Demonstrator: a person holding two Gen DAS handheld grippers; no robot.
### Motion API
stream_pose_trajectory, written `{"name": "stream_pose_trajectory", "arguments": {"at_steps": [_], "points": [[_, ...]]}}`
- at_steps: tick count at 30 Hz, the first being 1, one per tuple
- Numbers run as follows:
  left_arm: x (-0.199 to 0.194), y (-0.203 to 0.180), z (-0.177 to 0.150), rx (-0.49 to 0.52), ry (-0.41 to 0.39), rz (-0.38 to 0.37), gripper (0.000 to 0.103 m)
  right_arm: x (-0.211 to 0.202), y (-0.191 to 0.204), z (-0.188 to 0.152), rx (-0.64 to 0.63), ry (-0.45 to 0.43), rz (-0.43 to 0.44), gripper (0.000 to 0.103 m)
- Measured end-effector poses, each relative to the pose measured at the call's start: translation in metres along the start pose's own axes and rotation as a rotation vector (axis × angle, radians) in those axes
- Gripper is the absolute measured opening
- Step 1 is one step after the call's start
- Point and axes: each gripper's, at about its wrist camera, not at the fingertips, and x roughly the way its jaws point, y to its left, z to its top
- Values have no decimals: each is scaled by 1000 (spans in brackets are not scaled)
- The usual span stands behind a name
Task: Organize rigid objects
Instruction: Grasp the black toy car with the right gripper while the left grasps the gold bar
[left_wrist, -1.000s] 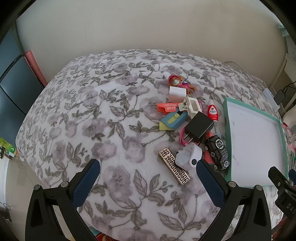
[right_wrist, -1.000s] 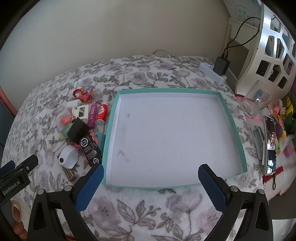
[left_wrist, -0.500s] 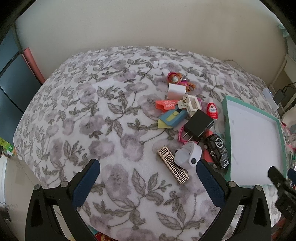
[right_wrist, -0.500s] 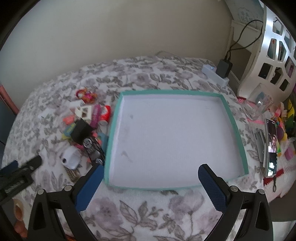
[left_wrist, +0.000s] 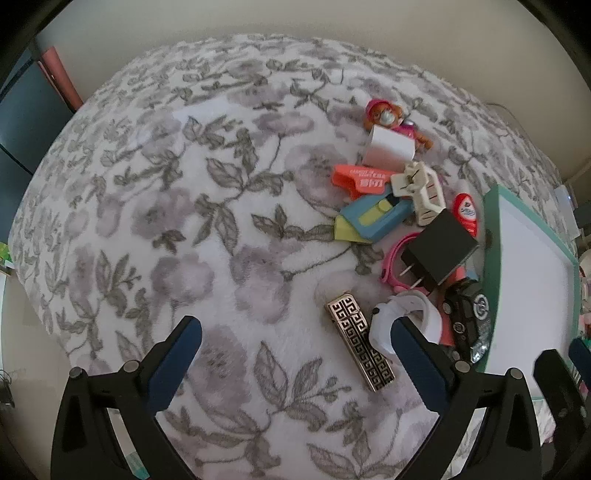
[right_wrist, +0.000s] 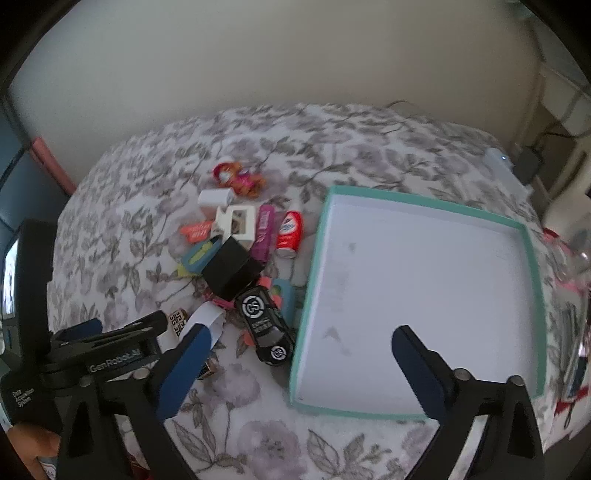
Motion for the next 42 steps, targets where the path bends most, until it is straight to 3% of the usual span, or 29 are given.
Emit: {"name": "stream_pose_trajectory", "arguments": {"at_steps": [10, 14, 18, 24, 32, 36, 37, 42], "points": [[31, -5, 6, -10, 72, -27, 100, 36, 17, 8, -65, 79, 16, 71], [39, -1, 9, -42, 86, -44, 96, 43, 24, 9, -90, 86, 26, 70], [47, 0, 12, -39, 92, -9, 95, 48, 32, 10, -115, 92, 27, 70], [58, -3, 6, -20, 100, -29, 92, 51, 32, 8, -113, 101, 37, 59], [56, -13, -9, 16, 103, -68, 67, 56, 36, 5, -144, 120, 41, 41], [56, -26, -14, 34, 104, -84, 57, 63, 34, 2, -139, 136, 33, 39], [59, -31, -17, 41, 131, -95, 49, 66, 34, 1, -139, 144, 28, 37], [62, -49, -23, 89, 128, -61, 47, 71, 30, -2, -131, 155, 26, 35]]}}
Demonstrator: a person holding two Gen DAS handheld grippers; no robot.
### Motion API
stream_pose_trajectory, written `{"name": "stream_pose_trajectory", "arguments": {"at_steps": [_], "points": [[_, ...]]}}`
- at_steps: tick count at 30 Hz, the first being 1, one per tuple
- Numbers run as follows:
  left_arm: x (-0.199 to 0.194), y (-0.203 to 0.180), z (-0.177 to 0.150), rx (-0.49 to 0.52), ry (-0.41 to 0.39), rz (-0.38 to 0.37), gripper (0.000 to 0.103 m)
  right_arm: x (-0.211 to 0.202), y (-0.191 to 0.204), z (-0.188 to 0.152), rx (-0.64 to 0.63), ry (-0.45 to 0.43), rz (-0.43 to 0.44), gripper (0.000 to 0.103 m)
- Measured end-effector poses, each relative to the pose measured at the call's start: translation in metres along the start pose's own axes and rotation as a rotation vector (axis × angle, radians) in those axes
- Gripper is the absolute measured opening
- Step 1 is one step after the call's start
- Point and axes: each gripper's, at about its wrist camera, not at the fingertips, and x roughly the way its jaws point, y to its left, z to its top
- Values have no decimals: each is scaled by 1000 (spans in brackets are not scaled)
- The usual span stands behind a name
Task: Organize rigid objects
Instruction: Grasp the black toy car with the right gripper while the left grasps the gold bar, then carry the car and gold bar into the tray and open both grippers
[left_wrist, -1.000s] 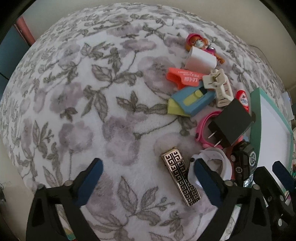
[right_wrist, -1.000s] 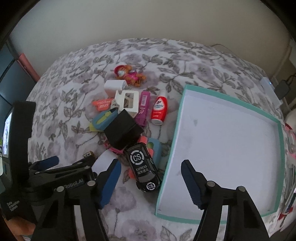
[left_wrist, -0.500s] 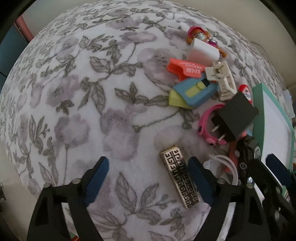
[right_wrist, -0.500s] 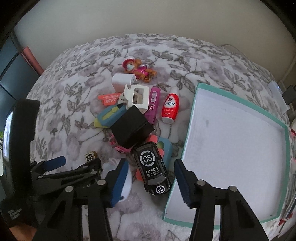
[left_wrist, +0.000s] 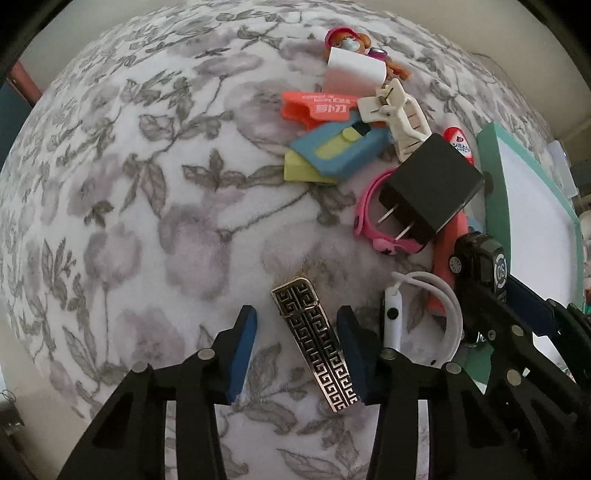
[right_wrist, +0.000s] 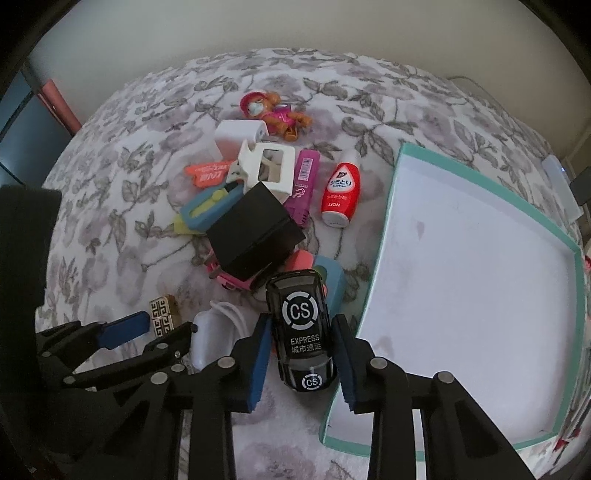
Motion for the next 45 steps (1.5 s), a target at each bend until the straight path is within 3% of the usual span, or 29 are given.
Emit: {"name": "stream_pose_trajectory", "arguments": {"at_steps": [3, 8, 16, 25, 33, 45], "points": [[1, -4, -2, 4, -9, 5, 45, 0, 0, 0, 1, -2, 1, 35], [-3, -3, -9, 5, -15, -8, 25, -3, -2, 0, 20, -10, 23, 34], [-21, 7, -16, -27, 2, -26, 22, -24, -8, -4, 80, -59, 75, 34], [-66, 0, 3, -80, -53, -26, 21, -55, -39, -4, 174, -146, 73, 34], [-97, -62, 21, -18, -102, -67, 21, -61, -101, -8, 308, -166, -18, 34], [-86, -179, 12, 154, -91, -131, 21, -62, -206, -49, 559, -143, -223, 34]]}}
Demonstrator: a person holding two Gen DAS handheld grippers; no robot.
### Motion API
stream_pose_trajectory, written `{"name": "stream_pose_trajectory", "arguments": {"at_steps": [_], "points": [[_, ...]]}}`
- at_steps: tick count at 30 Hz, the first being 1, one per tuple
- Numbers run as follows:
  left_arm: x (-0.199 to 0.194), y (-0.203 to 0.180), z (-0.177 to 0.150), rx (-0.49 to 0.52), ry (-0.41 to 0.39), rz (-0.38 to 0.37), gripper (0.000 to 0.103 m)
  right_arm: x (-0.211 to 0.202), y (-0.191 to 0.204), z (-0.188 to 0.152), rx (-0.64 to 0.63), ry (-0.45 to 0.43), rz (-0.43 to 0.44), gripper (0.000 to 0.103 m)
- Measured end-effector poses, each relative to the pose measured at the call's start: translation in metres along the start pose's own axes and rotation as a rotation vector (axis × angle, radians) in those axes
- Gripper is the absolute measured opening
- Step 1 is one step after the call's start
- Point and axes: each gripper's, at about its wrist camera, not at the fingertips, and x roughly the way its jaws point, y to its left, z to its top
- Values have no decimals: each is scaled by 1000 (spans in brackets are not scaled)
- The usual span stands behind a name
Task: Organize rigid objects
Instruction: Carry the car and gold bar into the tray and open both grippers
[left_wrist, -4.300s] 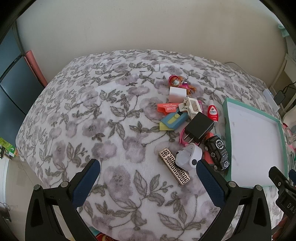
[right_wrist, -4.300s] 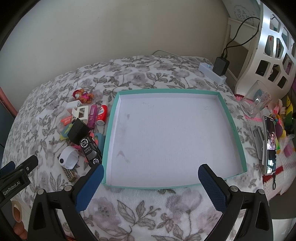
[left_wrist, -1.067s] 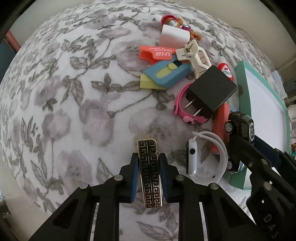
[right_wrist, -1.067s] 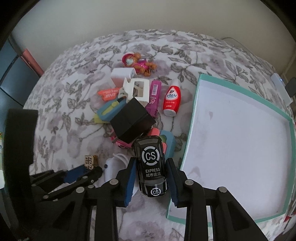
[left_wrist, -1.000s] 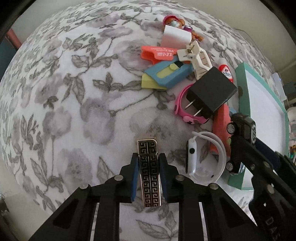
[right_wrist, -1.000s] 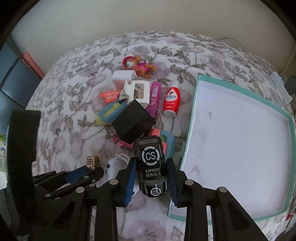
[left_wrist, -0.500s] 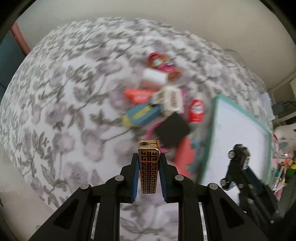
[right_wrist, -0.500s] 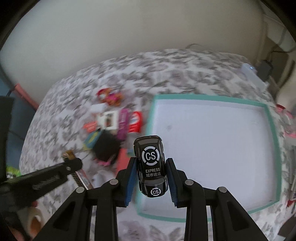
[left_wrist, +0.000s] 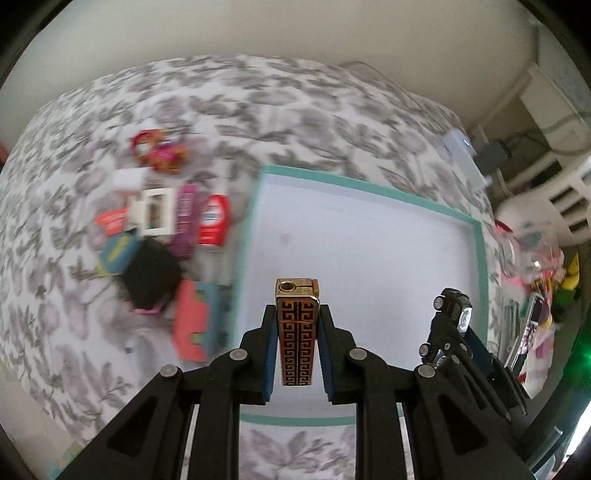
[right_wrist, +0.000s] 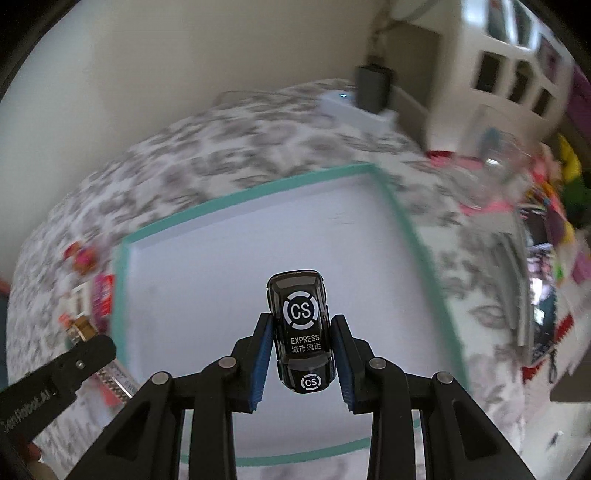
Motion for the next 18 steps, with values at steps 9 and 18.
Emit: {"name": "stream_pose_trajectory", "arguments": {"at_steps": [9, 18], "points": [[39, -26, -5, 70, 7, 4, 21, 8, -21, 2, -1, 0, -102, 34], [55, -26, -3, 98, -10, 43, 21, 29, -10, -4, -52, 56, -115, 34]]}}
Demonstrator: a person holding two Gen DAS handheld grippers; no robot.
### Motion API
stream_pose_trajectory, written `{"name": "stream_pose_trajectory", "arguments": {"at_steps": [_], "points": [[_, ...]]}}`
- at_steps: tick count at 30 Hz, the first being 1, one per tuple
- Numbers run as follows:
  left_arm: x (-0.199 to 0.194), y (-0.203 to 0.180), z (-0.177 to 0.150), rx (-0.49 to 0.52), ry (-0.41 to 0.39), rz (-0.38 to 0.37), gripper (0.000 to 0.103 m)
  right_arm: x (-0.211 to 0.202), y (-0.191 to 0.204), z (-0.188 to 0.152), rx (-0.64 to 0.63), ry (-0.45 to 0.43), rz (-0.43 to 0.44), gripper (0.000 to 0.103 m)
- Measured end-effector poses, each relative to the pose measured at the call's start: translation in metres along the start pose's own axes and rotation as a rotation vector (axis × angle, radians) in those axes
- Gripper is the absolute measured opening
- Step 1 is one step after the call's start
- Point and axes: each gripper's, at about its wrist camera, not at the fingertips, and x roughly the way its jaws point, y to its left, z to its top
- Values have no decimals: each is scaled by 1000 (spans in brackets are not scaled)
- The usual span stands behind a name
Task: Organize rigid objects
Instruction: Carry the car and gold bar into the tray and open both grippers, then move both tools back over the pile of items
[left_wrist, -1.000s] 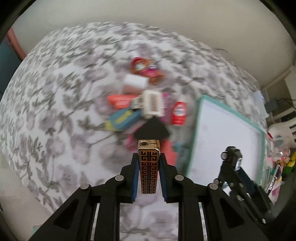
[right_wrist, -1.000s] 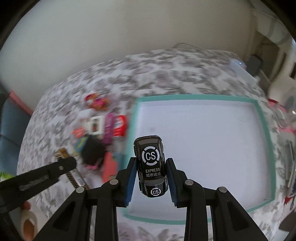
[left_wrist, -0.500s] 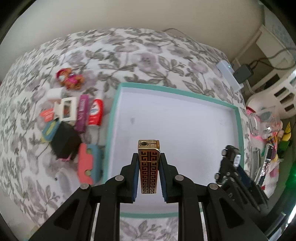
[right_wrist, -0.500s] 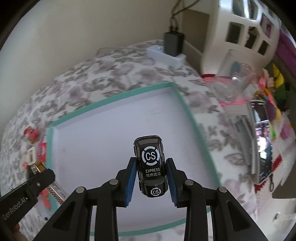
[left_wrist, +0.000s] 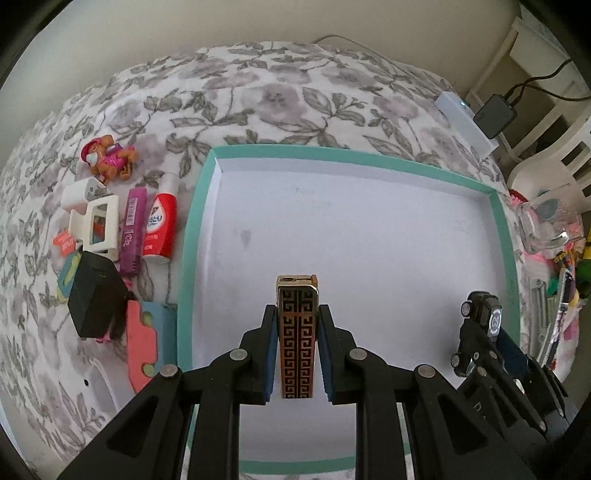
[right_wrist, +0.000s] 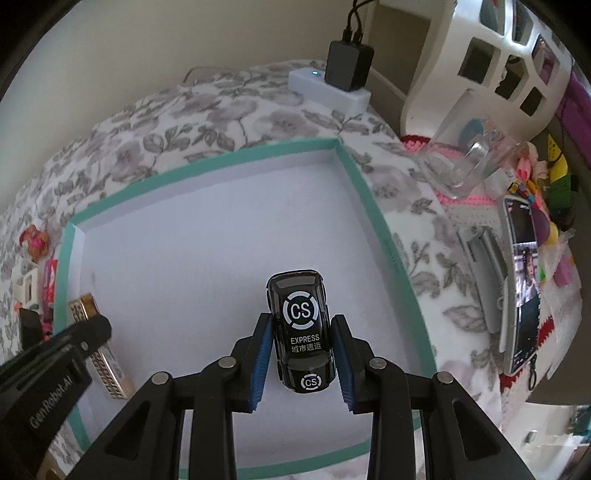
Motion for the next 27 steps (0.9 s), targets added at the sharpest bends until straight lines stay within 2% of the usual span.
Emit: {"name": "stream_pose_trajectory", "arguments": {"at_steps": [6, 9, 11, 13, 15, 17, 23, 26, 27], "points": [[4, 9, 1, -20, 9, -1, 22, 4, 0, -2, 9, 10, -1, 35], [-2, 12, 2, -20, -11, 2, 26, 3, 1, -2, 9, 6, -1, 35], [-4, 12, 2, -18, -26, 10, 43, 4, 1, -2, 13, 5, 2, 37], [-6, 13, 2, -18, -34, 21, 50, 3, 1, -3, 18, 1, 1, 40], [-8, 16, 2, -22, -37, 33, 54, 3, 0, -3, 23, -5, 5, 50], [-9, 19, 2, -31, -40, 47, 67, 2, 1, -3, 27, -13, 9, 57], [-10, 28, 3, -48, -49, 97, 86, 2, 4, -2, 7, -31, 13, 68], [-10, 32, 4, -53, -52, 123, 86, 3, 6, -3, -7, -39, 13, 77], [-10, 33, 4, -56, -51, 130, 87, 2, 7, -2, -10, -44, 15, 77]]}}
